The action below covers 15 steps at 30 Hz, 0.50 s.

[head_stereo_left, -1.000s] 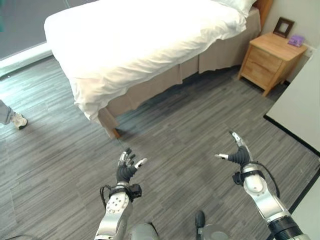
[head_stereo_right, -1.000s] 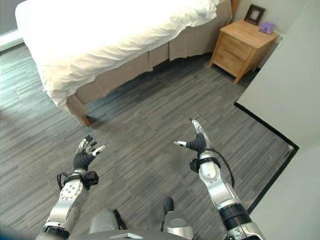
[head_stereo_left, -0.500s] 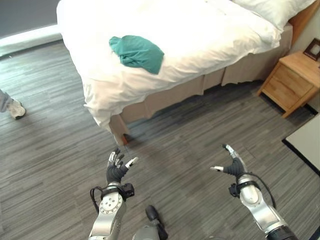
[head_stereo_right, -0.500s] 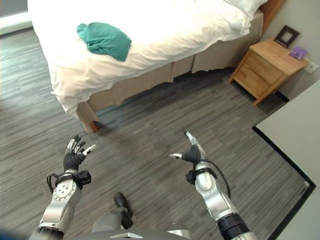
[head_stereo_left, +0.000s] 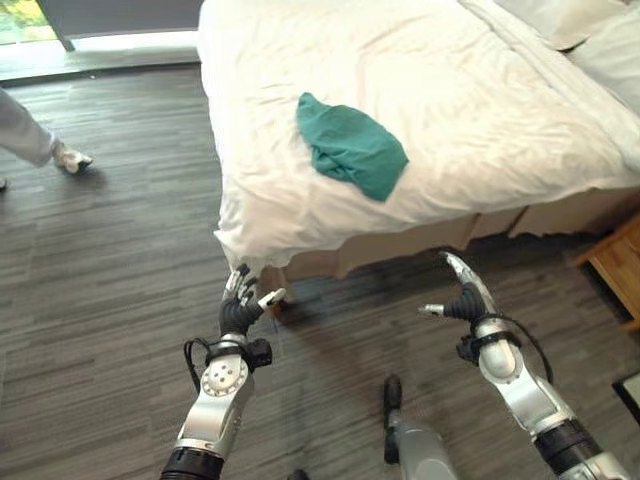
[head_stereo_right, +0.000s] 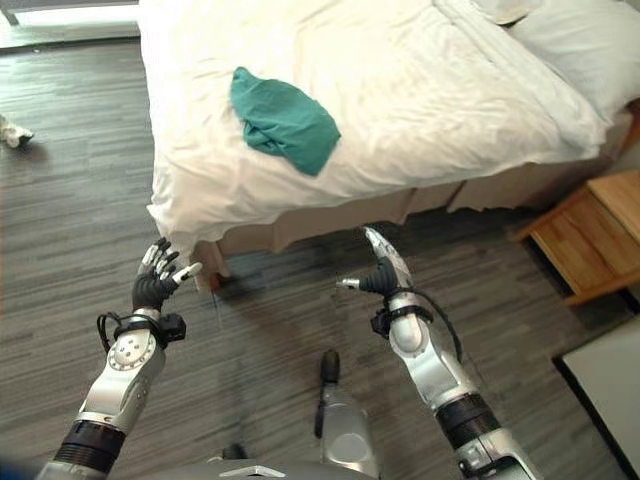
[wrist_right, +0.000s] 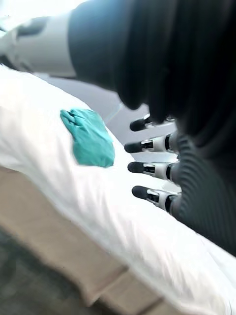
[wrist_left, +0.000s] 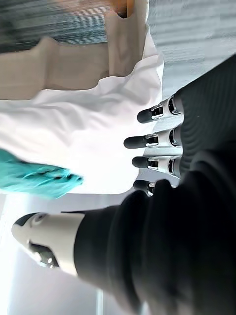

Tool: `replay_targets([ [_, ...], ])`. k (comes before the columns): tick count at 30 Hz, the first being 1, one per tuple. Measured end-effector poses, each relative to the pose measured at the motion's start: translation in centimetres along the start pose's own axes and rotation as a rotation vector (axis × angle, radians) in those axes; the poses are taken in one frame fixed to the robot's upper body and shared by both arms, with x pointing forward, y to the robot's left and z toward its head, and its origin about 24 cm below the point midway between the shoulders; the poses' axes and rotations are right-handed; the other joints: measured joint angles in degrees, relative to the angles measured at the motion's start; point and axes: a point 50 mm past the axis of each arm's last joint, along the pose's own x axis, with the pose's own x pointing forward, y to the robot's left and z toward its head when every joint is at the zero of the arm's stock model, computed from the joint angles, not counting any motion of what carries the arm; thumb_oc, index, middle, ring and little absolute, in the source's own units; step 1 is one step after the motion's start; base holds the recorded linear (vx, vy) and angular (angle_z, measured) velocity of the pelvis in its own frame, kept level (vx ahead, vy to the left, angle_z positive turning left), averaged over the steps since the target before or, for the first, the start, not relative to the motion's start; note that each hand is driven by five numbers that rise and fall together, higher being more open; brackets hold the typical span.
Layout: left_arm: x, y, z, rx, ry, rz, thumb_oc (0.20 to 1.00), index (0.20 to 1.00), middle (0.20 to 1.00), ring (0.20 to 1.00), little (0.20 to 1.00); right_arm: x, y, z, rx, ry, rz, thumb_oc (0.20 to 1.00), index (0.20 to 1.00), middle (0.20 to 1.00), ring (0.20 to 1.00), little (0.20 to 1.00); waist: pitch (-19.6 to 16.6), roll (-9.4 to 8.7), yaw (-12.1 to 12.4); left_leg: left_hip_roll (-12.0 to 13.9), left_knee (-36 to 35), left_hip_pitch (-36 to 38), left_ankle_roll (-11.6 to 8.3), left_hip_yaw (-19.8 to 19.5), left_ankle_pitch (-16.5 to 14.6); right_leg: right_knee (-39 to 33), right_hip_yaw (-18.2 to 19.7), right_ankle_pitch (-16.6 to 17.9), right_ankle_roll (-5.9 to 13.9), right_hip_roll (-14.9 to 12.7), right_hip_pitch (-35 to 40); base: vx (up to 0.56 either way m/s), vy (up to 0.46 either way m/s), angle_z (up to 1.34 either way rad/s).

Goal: Pick up bed clothes into laundry basket.

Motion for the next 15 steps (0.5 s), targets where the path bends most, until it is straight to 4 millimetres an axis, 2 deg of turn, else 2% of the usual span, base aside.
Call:
replay_targets([
  [1, -0.1, -0.5, -0.3, -0.020, 0.013, -0.002, 1.000, 1.000, 1.000, 1.000, 1.000, 0.7, -0.7, 0.3, -0.036, -0.019, -0.018, 1.000, 1.000, 1.000, 1.000, 1.000, -0.63, 0.41, 0.04, 1.92, 0.07, 3.38, -3.07, -0.37, -2.08, 0.94, 1.14, 4.50, 2.17, 1.50, 2.49, 0.33, -0.232, 0.29],
  [2, -0.2, -0.8, -0.4, -0.035, 0.015, -0.008, 1.000, 1.000, 1.000, 1.000, 1.000, 1.0, -1.0, 0.5, -0.055, -0.028, -0.030, 1.000, 1.000, 1.000, 1.000, 1.000, -1.11, 1.58, 0.14, 3.92, 0.42, 3.92, -3.20, -0.24, -2.17, 2.38, 1.01, 6.73, 1.62, 3.20, 2.72, 0.42, -0.333, 0.35],
  [3, -0.2, -1.3, -0.3, -0.046, 0.009, -0.017, 1.000, 1.000, 1.000, 1.000, 1.000, 1.6, -1.5, 0.8, -0.077, -0.041, -0.042, 1.000, 1.000, 1.000, 1.000, 1.000, -1.24, 2.41, -0.38, 5.92, 1.58, 4.08, -2.84, -0.11, -1.92, 3.53, 0.89, 8.35, -0.37, 4.88, 3.13, 0.20, -0.198, 0.23],
  [4, 0.0, -1.9, 0.0, -0.058, 0.002, -0.032, 1.000, 1.000, 1.000, 1.000, 1.000, 2.3, -2.1, 1.1, -0.104, -0.054, -0.057, 1.000, 1.000, 1.000, 1.000, 1.000, -1.16, 3.12, -0.42, 7.73, 2.89, 4.14, -1.83, 0.12, -1.18, 4.00, 0.28, 7.86, -2.04, 6.58, 3.80, 0.21, -0.337, 0.13],
  [5, 0.1, -2.6, 0.3, -0.064, -0.010, -0.052, 1.000, 1.000, 1.000, 1.000, 1.000, 3.3, -3.1, 1.8, -0.113, -0.075, -0.098, 1.000, 1.000, 1.000, 1.000, 1.000, -1.01, 2.81, 0.01, 9.24, 7.20, 2.77, -2.19, -0.09, 1.19, 3.79, 0.21, 7.21, -4.43, 7.66, 4.98, 0.20, -0.342, 0.03],
  [6, 0.1, -2.6, 0.2, -0.065, -0.007, -0.053, 1.000, 1.000, 1.000, 1.000, 1.000, 3.7, -3.5, 2.3, -0.111, -0.091, -0.124, 1.000, 1.000, 1.000, 1.000, 1.000, -0.82, 2.62, -0.25, 10.16, 11.02, 1.60, -3.69, -0.45, 3.36, 3.90, -0.35, 6.54, -5.67, 7.77, 6.15, 0.26, -0.468, 0.11],
  [7, 0.1, -2.6, 0.1, -0.064, -0.004, -0.052, 1.000, 1.000, 1.000, 1.000, 1.000, 3.9, -3.6, 2.4, -0.112, -0.093, -0.135, 1.000, 1.000, 1.000, 1.000, 1.000, -0.67, 2.31, -0.42, 11.43, 16.93, -0.68, -6.07, -3.18, 5.72, 3.71, -1.04, 4.94, -6.36, 7.93, 7.95, 0.20, -0.359, 0.33],
  [9, 0.4, -2.5, 0.7, -0.072, -0.033, -0.042, 1.000, 1.000, 1.000, 1.000, 1.000, 4.0, -3.7, 2.1, -0.115, -0.081, -0.155, 1.000, 1.000, 1.000, 1.000, 1.000, 0.55, -0.32, 0.29, 12.98, 33.66, -8.81, -10.02, -9.91, 13.85, 1.44, -2.58, 3.69, -7.60, 6.69, 13.09, 0.22, -0.316, 0.49],
  [10, 0.5, -2.4, 1.2, -0.083, -0.063, -0.032, 1.000, 1.000, 1.000, 1.000, 1.000, 4.3, -3.7, 2.1, -0.111, -0.073, -0.170, 1.000, 1.000, 1.000, 1.000, 1.000, 1.45, -1.98, 0.53, 13.73, 44.53, -16.56, -10.86, -9.62, 15.30, 0.03, -4.12, 2.81, -7.86, 5.79, 15.81, 0.21, -0.186, 0.43],
  [11, 0.5, -2.3, 1.1, -0.083, -0.061, -0.029, 1.000, 1.000, 1.000, 1.000, 1.000, 4.4, -3.5, 2.0, -0.108, -0.067, -0.169, 1.000, 1.000, 1.000, 1.000, 1.000, 1.44, -2.28, 0.60, 14.72, 46.11, -19.29, -10.55, -6.72, 14.88, -0.18, -4.55, 2.14, -7.73, 5.73, 15.94, 0.20, -0.103, 0.36],
  [12, 0.5, -2.3, 0.9, -0.083, -0.054, -0.024, 1.000, 1.000, 1.000, 1.000, 1.000, 4.5, -3.2, 1.8, -0.104, -0.054, -0.168, 1.000, 1.000, 1.000, 1.000, 1.000, 1.64, -2.41, 0.74, 14.78, 44.53, -21.59, -10.33, -3.70, 14.71, -0.20, -4.88, 1.61, -8.23, 5.88, 16.79, 0.26, -0.033, 0.16],
  [14, 0.5, -2.3, 0.4, -0.079, -0.034, -0.021, 1.000, 1.000, 1.000, 1.000, 1.000, 4.3, -2.0, 0.5, -0.109, 0.012, -0.135, 1.000, 1.000, 1.000, 1.000, 1.000, 1.95, -2.68, 0.57, 14.79, 36.58, -22.93, -6.86, 4.25, 12.97, -0.31, -5.62, 0.24, -8.22, 6.39, 17.79, 0.18, 0.016, 0.13],
  [15, 0.4, -2.3, 0.2, -0.075, -0.022, -0.023, 1.000, 1.000, 1.000, 1.000, 1.000, 4.1, -1.6, 0.0, -0.121, 0.033, -0.114, 1.000, 1.000, 1.000, 1.000, 1.000, 2.02, -2.40, 0.55, 14.02, 31.25, -22.84, -6.32, 6.27, 12.89, -0.30, -5.78, -0.26, -8.22, 6.88, 18.14, 0.19, 0.070, 0.08],
])
